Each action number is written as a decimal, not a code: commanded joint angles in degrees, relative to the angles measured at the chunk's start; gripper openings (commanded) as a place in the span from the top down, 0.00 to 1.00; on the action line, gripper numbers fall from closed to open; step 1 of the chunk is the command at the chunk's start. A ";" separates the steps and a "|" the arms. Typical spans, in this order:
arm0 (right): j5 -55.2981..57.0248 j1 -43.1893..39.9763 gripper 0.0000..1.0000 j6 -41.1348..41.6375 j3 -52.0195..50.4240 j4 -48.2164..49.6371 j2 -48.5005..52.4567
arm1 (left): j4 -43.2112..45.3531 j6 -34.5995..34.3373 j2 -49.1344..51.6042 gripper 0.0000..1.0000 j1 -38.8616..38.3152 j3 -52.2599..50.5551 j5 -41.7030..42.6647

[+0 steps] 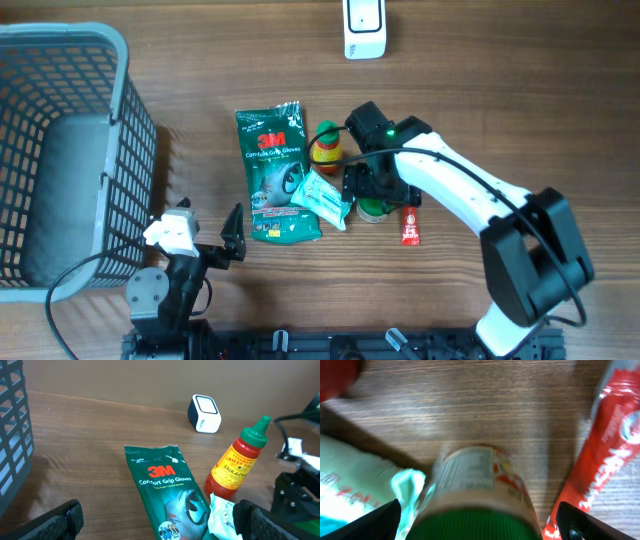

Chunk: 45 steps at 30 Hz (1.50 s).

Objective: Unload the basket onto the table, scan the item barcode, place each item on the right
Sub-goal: 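Lift the jar and hold its label up to the white scanner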

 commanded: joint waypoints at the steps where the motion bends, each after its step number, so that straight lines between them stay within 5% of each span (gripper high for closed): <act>1: 1.20 0.11 0.01 0.68 0.28 0.37 4.92 | 0.13 -0.33 -0.35 0.00 -0.26 -0.39 0.70; 9: 1.84 0.15 0.36 5.70 0.33 1.42 8.83 | 0.15 -0.33 -0.35 0.00 -0.26 -0.39 0.70; 12: 0.66 0.09 0.43 6.91 0.33 -0.61 8.79 | 0.15 -0.33 -0.35 0.00 -0.26 -0.39 0.70; 19: -5.31 -0.35 0.44 6.27 2.91 -6.93 5.99 | 0.13 -0.33 -0.35 0.00 -0.26 -0.39 0.70; 26: -20.92 -3.52 0.44 3.21 4.33 -13.42 -8.17 | 0.15 -0.33 -0.35 0.00 -0.26 -0.39 0.70; 34: -37.75 -5.01 0.36 7.98 4.33 -24.55 -17.05 | 0.15 -0.33 -0.35 0.00 -0.26 -0.39 0.70; 45: -40.68 -5.01 0.40 0.22 4.33 -33.42 -18.51 | 0.15 -0.33 -0.35 0.00 -0.26 -0.39 0.70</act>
